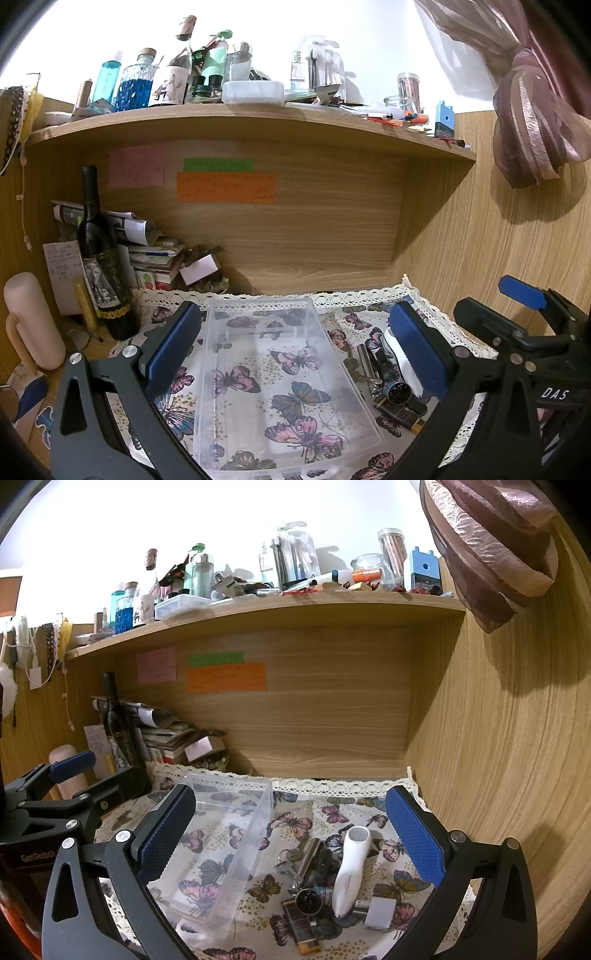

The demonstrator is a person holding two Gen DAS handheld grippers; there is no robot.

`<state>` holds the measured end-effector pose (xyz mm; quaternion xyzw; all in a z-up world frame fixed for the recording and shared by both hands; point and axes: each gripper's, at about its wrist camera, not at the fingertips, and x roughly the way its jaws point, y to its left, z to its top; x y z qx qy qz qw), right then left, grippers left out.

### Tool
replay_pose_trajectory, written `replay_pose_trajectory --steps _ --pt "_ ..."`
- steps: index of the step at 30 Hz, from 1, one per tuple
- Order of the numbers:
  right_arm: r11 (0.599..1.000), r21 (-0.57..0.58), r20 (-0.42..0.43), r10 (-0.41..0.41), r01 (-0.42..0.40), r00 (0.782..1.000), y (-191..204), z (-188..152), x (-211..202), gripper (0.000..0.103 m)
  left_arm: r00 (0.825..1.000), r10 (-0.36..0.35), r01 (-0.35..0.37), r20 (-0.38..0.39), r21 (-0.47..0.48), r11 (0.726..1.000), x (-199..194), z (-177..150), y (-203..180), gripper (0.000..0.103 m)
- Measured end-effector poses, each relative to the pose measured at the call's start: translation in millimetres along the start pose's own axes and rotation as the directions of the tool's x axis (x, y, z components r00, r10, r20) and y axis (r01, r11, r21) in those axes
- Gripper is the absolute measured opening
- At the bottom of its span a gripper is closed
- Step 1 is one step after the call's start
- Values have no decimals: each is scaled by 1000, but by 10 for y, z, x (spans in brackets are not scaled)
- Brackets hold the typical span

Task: Organize rigid objects
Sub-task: 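Grip the clear box wall with the left tool while the right tool grasps the white device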

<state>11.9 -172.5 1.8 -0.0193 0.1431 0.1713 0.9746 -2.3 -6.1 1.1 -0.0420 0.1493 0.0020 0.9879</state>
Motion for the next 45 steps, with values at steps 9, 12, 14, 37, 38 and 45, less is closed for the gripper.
replay_pose_trajectory --steps 9,12,14,37,38,45 --pt "1000 0 -36 -1 1 999 -20 -32 161 103 997 -38 35 -64 -46 998 188 -36 169 103" --pt "1000 3 -56 -16 16 998 -57 -55 232 103 993 -57 48 -108 -79 996 303 -72 307 103" --pt "1000 7 -67 -27 28 997 -92 -73 274 103 990 -39 26 -133 -93 995 374 -94 401 94" --pt "993 3 -403 -107 118 909 -491 -372 1092 62 836 -18 -25 -548 -72 997 1222 -562 1102 22" --pt "993 5 -424 -108 121 899 -518 -400 1144 60 834 -27 -18 -550 -77 997 1214 -563 1103 21" --pt "989 35 -546 -101 143 832 -674 -560 1477 47 836 -76 19 -543 -109 994 1227 -566 1101 12"
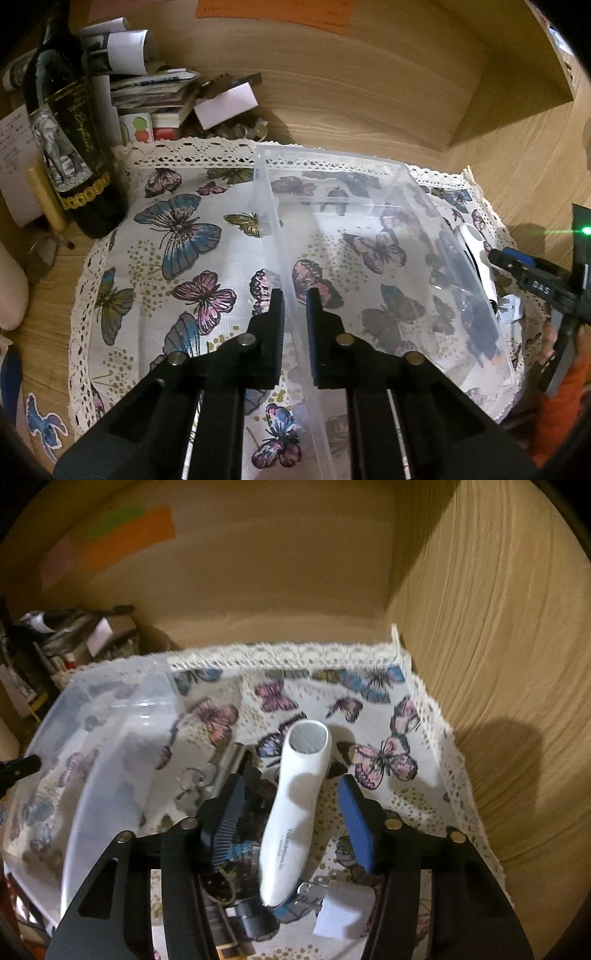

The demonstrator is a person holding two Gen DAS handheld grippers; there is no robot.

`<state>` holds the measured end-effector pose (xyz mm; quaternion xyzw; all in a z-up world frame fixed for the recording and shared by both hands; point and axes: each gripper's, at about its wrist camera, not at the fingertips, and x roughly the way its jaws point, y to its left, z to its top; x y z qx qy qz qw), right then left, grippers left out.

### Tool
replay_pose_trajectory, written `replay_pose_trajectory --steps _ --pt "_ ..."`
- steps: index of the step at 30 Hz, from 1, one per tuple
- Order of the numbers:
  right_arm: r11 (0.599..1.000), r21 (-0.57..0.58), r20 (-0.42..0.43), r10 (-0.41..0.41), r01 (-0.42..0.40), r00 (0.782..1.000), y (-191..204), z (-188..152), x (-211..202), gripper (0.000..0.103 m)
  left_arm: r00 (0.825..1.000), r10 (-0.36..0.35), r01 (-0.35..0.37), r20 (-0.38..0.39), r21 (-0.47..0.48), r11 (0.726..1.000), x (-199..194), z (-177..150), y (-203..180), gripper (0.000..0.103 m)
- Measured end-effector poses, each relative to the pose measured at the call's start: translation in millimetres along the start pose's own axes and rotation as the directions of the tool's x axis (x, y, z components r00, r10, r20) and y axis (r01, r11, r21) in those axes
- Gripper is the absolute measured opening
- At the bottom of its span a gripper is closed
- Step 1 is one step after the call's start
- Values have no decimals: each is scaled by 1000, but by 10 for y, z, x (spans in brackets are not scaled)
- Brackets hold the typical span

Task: Organize rigid objects
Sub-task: 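Grip the clear box wall with the left tool while the right tool grasps the white device, then carry the white device into the clear box and open the right tool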

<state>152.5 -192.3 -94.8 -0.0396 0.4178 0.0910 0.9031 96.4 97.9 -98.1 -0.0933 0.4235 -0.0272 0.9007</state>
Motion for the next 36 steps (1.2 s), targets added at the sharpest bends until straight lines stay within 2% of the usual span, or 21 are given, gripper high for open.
replay_pose_trajectory --steps 6,10,17,21,27,36 --pt "1000 3 -78 -14 15 997 -33 56 268 44 1000 -9 9 1 -1 1000 16 26 22 12" --pt "1000 13 -135 15 -14 991 -37 62 445 34 1000 -8 8 5 6 1000 19 27 25 12" --pt "1000 -14 -139 0 -2 990 33 69 578 30 1000 -10 10 7 6 1000 12 13 18 12" --pt "1000 -7 -104 12 -13 994 27 92 468 29 1000 -9 9 7 8 1000 14 14 18 12" --pt "1000 -3 9 23 -23 1000 68 178 63 29 1000 5 -5 16 23 1000 5 8 -13 12" --pt "996 -50 153 79 -72 985 264 336 -408 29 1000 5 -5 19 25 1000 3 7 -18 12"
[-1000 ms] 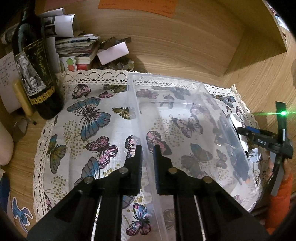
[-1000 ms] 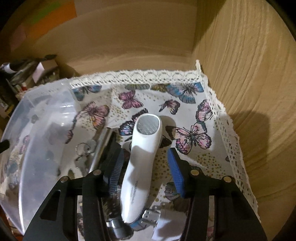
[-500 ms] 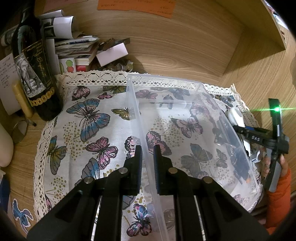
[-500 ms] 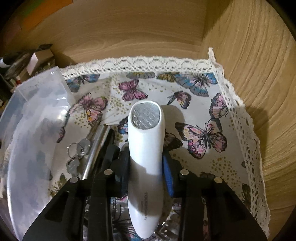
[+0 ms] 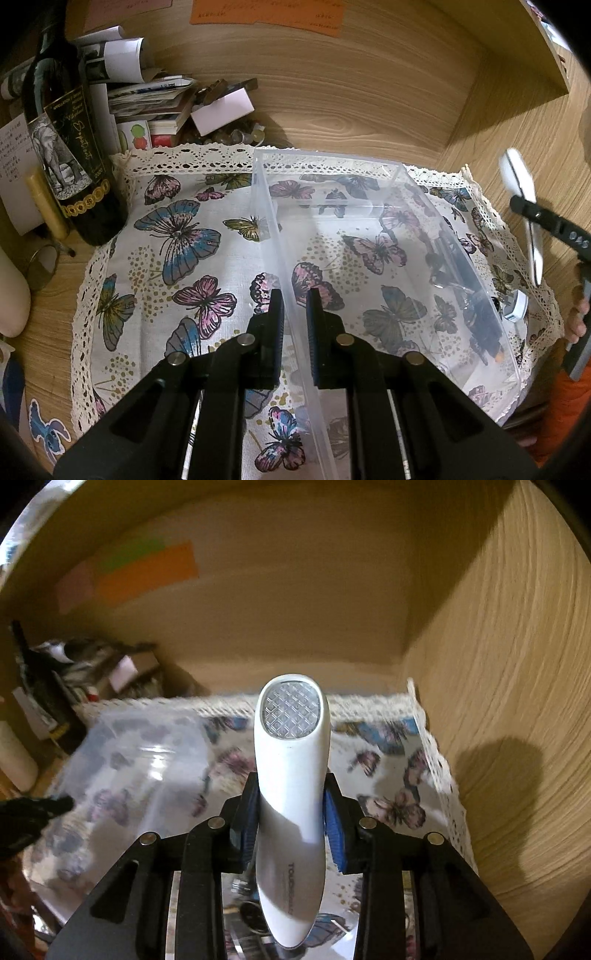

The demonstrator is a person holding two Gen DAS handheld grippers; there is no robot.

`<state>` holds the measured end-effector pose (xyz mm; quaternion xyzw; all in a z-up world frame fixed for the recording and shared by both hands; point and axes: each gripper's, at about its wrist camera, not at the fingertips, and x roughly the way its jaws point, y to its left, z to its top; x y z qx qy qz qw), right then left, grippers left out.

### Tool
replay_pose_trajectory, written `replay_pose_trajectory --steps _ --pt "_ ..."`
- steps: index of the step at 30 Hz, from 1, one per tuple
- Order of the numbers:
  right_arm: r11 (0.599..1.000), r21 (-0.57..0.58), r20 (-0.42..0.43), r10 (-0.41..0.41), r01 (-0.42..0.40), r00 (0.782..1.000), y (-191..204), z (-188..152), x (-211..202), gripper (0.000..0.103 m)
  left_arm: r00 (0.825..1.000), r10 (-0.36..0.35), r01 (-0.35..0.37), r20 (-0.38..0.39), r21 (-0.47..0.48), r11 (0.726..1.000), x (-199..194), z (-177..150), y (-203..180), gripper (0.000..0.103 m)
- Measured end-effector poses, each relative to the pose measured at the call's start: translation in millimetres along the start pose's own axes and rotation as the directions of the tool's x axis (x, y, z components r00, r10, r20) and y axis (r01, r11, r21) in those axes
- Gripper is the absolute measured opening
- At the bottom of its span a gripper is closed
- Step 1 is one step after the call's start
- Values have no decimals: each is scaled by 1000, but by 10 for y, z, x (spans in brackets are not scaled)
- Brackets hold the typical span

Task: Organize rigid objects
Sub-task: 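Carry the white device into the clear box and open the right tool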

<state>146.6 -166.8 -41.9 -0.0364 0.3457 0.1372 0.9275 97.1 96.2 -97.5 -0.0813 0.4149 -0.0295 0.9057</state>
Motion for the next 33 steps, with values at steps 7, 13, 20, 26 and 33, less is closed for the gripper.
replay_pose_trajectory --steps 7,13,20,26,33 --pt "995 -66 42 74 -71 996 395 46 -151 29 1000 1 -1 4 13 1000 -1 -15 -8 12" --pt "984 -124 31 135 -130 990 717 28 -132 29 1000 -3 2 8 24 1000 -7 -16 -10 12" --pt "964 -191 -51 179 -186 982 1065 -21 84 29 1000 -21 21 13 21 1000 -11 -20 6 12" --pt "951 -225 -144 180 -210 973 1274 -94 315 29 999 -35 35 17 18 999 -8 -25 9 13" --pt "938 -263 -220 167 -224 961 1425 -165 496 29 999 -50 50 18 15 999 -7 -24 21 14"
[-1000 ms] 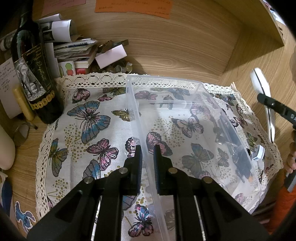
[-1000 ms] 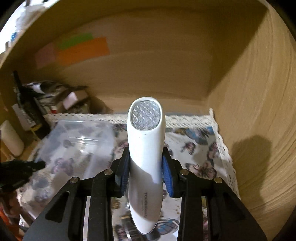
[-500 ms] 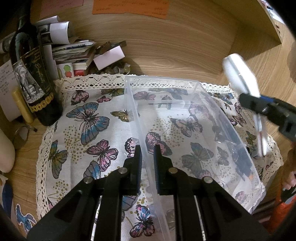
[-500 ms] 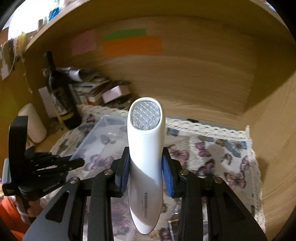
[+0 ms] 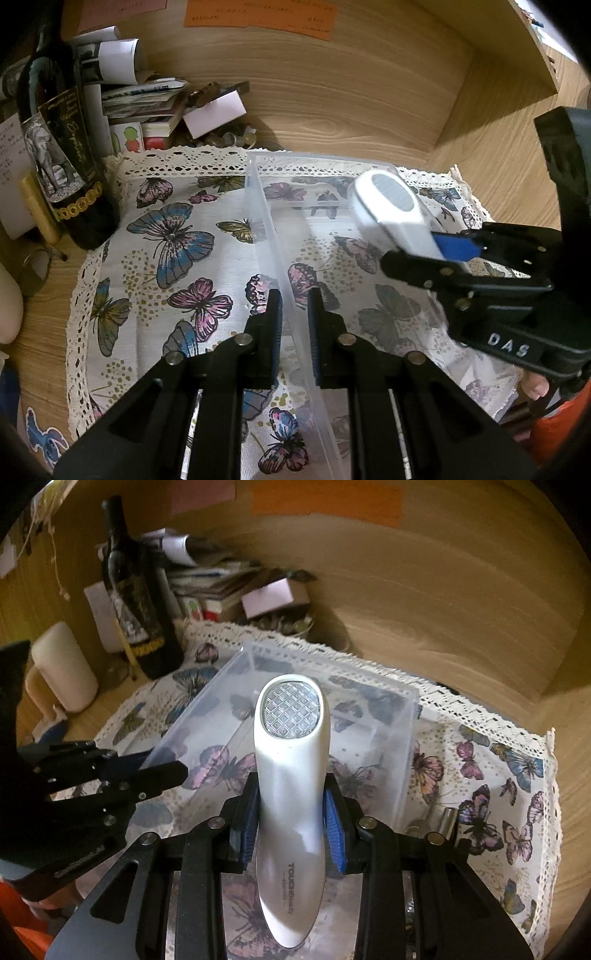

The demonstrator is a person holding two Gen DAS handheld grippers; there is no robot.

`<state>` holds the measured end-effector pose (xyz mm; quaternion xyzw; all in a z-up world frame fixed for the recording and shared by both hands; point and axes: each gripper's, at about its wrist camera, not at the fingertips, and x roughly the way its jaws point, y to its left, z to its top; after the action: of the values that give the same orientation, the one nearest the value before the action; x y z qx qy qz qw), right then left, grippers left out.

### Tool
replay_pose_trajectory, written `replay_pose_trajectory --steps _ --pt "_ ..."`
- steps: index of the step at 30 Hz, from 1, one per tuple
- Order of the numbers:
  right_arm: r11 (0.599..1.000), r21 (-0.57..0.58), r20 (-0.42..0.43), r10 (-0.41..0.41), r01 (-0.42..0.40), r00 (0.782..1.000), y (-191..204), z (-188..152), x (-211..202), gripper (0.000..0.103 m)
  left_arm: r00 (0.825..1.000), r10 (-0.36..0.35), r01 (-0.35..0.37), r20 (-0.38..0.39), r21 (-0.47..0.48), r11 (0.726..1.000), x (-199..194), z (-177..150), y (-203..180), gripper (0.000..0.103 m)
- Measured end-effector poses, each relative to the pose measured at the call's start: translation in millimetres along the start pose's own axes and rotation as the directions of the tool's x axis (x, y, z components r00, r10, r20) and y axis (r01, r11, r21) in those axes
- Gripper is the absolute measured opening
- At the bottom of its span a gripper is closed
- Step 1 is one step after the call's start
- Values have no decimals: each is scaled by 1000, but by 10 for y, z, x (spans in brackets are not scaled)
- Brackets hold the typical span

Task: Organize rigid objects
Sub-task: 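Carry the white device into the clear box and open the right tool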

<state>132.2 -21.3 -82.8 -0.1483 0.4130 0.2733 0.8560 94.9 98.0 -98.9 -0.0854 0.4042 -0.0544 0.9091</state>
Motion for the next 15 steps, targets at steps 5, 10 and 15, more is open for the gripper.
replay_pose_trajectory --steps 5,10,15 --pt "1000 -23 -45 -2 1 999 43 -9 66 30 1000 -3 3 -1 2 1000 5 3 -2 14" --pt "1000 -20 -50 -16 15 999 19 -36 74 31 1000 -4 4 0 2 1000 4 4 -6 14" --pt "1000 7 -9 -27 27 1000 -57 -23 -63 31 1000 3 -3 -1 9 1000 17 10 -23 14"
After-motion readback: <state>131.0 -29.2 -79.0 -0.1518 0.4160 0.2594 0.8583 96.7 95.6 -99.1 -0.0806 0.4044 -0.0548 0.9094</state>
